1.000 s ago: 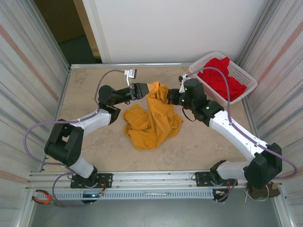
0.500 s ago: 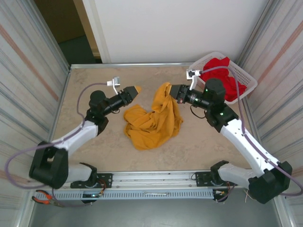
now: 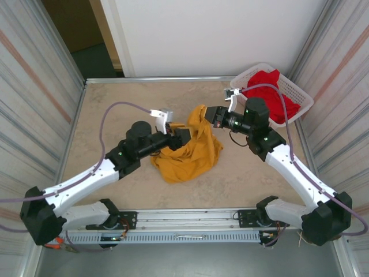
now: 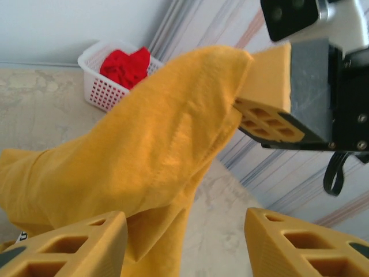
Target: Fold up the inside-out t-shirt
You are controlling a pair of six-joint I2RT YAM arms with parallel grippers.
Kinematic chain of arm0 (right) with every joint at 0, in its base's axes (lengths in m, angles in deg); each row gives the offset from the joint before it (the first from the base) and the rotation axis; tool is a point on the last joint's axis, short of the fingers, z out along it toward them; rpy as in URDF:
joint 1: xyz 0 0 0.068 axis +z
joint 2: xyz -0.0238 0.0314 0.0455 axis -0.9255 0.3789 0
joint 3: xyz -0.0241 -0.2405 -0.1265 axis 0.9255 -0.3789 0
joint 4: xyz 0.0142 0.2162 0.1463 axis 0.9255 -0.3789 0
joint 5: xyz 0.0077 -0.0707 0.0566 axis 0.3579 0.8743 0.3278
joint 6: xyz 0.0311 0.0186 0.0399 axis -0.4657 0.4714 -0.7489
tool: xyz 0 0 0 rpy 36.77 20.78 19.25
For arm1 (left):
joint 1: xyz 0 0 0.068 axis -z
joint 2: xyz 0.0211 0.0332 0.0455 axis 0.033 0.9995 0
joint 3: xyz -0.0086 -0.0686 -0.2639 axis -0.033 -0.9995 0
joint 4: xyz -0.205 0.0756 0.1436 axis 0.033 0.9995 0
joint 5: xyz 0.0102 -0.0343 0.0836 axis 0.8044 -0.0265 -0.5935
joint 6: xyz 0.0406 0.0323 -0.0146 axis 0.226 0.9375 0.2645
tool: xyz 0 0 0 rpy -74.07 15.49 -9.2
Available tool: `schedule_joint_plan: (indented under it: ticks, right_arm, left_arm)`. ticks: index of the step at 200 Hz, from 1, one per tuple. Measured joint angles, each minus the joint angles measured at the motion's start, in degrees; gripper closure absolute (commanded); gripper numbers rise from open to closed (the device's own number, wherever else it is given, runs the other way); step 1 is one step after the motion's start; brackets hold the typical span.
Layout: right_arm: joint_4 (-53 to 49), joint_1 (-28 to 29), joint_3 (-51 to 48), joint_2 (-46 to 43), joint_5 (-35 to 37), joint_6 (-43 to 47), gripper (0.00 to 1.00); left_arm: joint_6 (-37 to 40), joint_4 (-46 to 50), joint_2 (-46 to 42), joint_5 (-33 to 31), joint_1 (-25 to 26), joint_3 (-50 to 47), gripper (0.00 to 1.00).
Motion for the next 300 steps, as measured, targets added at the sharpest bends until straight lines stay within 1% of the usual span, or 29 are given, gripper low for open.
schedule_joint_plan:
  ticks: [20,35,79,106,119,149,172,181,199,205,212,218,224,231,235,241,251,277,300]
  right_arm:
    - [-0.2,0.0,-0.5,0.0,0.4,0.0,1.00]
    - [-0.3,0.0,-0.5,0.0,0.4,0.0,1.00]
    - [-0.3,0.5,-0.5,0.0,0.4,-0.5,1.00]
    - [-0.4,0.8,-0.5,-0.4,0.4,-0.9,1.00]
    - [-0.5,0.7,-0.5,-0.9,0.4,-1.0,1.00]
    - [-0.5,0.7,-0.5,-1.7,0.4,-1.0,1.00]
    - [-0.5,0.7,-0.5,-1.7,0.4,-1.0,1.00]
    - [-0.4,0.7,-0.5,-1.7,0.4,-1.0,1.00]
    - [-0.4,0.7,-0.5,-1.7,0.4,-1.0,1.00]
    - [-0.4,0.7,-0.5,-1.7,0.4,-1.0,1.00]
    - [-0.3,0.7,-0.5,-1.7,0.4,-1.0,1.00]
    - [-0.4,0.6,-0.5,-1.6,0.4,-1.0,1.00]
    - [-0.4,0.5,-0.5,-1.6,0.3,-1.0,1.00]
    - [-0.3,0.2,-0.6,-1.6,0.2,-1.0,1.00]
    - [-0.3,-0.2,-0.7,-1.6,0.2,-1.0,1.00]
    - [-0.3,-0.6,-0.9,-1.6,0.2,-1.0,1.00]
    - [-0.4,-1.8,-1.4,-1.6,0.2,-1.0,1.00]
    - [-0.3,-4.9,-4.2,-1.5,1.6,-1.0,1.00]
    - [-0.3,-6.1,-6.8,0.3,3.7,-1.0,1.00]
  left_arm:
    - [3.9,1.1,3.1,-0.6,1.5,3.5,0.47]
    - [5.7,1.2,4.7,-0.7,1.5,5.6,0.46]
    - [8.4,1.2,9.2,-2.1,1.5,8.5,0.45]
    - [9.8,1.6,12.0,-6.1,1.4,9.2,0.44]
    - [9.8,1.4,12.3,-7.7,0.7,8.7,0.44]
    - [9.1,0.9,12.3,-8.6,-2.9,5.9,0.42]
    - [8.9,0.7,13.3,-7.2,-4.8,5.0,0.39]
    - [8.9,0.2,14.3,-5.6,-5.3,5.0,0.38]
    - [8.3,-2.5,17.2,0.1,-6.7,5.0,0.38]
    - [7.7,-3.8,18.4,2.6,-7.2,5.0,0.40]
    - [7.2,-5.3,19.8,5.6,-7.8,5.0,0.45]
    - [6.4,-6.6,20.9,8.1,-8.3,5.0,0.56]
    - [5.3,-7.9,22.2,11.1,-9.0,5.0,0.71]
    - [4.2,-9.2,23.4,14.0,-9.7,5.0,0.85]
    - [3.5,-10.0,24.2,15.8,-10.1,5.0,0.92]
    - [2.4,-11.3,25.0,18.2,-10.7,5.0,1.00]
    - [0.0,-14.5,26.2,22.0,-11.8,4.7,1.00]
    - [-7.5,-23.0,26.0,29.6,-14.5,2.8,1.00]
    - [-13.7,-30.1,25.6,35.8,-15.9,2.2,1.00]
